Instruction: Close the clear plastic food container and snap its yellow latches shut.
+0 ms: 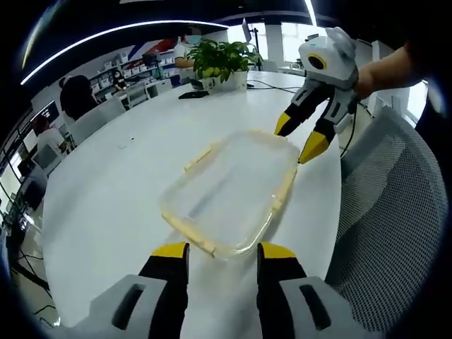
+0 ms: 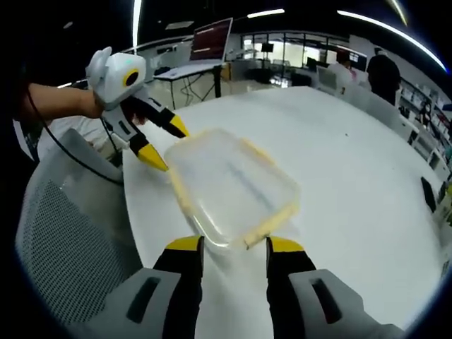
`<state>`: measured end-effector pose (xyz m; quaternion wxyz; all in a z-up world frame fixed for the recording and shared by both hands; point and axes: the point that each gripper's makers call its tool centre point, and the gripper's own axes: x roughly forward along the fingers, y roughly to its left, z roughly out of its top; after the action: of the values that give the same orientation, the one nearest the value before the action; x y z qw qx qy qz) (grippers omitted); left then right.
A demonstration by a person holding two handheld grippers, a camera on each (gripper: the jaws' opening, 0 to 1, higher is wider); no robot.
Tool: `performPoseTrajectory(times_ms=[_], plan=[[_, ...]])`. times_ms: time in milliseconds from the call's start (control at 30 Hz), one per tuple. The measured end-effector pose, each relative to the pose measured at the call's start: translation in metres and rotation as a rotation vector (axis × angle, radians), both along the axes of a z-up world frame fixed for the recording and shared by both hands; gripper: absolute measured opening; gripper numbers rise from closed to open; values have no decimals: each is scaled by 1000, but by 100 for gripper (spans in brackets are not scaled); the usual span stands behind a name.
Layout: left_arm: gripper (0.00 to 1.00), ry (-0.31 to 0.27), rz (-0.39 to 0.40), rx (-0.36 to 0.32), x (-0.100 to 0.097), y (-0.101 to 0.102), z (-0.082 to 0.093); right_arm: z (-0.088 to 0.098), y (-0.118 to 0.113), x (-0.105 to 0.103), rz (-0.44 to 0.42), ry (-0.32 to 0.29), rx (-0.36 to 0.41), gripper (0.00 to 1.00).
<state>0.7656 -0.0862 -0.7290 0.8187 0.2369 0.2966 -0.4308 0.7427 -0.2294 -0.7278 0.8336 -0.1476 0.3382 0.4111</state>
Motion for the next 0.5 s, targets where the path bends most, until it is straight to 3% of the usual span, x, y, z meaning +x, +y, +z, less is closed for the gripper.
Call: performPoseTrajectory(times_ms=[500], plan=[[30,5,11,4,17,-4,-1,-1,-2,20,-4,-3,-8,33]])
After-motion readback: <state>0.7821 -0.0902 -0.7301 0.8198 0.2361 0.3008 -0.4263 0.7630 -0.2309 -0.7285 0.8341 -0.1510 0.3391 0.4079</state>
